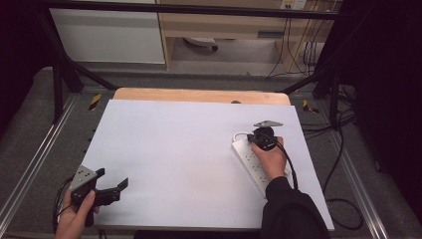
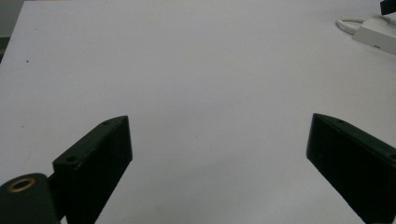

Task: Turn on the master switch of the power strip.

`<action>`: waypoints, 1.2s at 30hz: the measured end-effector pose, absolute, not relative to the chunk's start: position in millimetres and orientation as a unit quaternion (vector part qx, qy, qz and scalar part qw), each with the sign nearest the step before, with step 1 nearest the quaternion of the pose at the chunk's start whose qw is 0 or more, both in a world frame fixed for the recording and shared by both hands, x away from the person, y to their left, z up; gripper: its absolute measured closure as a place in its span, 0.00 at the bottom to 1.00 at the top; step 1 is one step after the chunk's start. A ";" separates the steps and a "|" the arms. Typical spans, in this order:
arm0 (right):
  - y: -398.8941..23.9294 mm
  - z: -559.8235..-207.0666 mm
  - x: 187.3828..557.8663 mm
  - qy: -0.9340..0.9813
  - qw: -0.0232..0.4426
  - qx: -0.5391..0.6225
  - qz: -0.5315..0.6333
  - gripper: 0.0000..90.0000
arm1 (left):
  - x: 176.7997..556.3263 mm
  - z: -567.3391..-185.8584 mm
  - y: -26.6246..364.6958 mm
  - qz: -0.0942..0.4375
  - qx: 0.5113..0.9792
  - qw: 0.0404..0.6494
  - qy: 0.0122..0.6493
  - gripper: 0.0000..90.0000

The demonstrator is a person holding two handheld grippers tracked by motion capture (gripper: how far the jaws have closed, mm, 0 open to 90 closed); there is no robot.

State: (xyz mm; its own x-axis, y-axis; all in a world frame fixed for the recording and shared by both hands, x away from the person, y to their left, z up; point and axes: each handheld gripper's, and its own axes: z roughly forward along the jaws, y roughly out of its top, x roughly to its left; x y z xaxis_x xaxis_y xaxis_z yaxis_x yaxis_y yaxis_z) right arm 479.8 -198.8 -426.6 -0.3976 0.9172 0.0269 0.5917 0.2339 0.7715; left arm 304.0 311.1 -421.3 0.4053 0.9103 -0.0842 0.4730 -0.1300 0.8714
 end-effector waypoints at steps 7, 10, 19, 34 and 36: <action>-198.6 -423.9 478.7 0.747 0.225 0.499 0.377 0.97 | 303.9 -421.3 311.2 0.246 0.711 0.445 0.487 0.08; -197.6 -422.4 477.7 0.744 0.226 0.498 0.383 0.92 | 303.9 -421.2 312.0 0.247 0.710 0.445 0.487 0.08; -197.0 -416.3 475.7 0.729 0.227 0.503 0.404 0.62 | 304.0 -421.4 311.8 0.246 0.711 0.444 0.487 0.08; -200.4 -411.1 475.3 0.723 0.218 0.514 0.408 0.35 | 304.1 -421.6 312.1 0.245 0.711 0.444 0.487 0.08; -200.8 -410.7 475.6 0.722 0.212 0.517 0.408 0.31 | 304.0 -421.6 312.2 0.245 0.711 0.444 0.487 0.08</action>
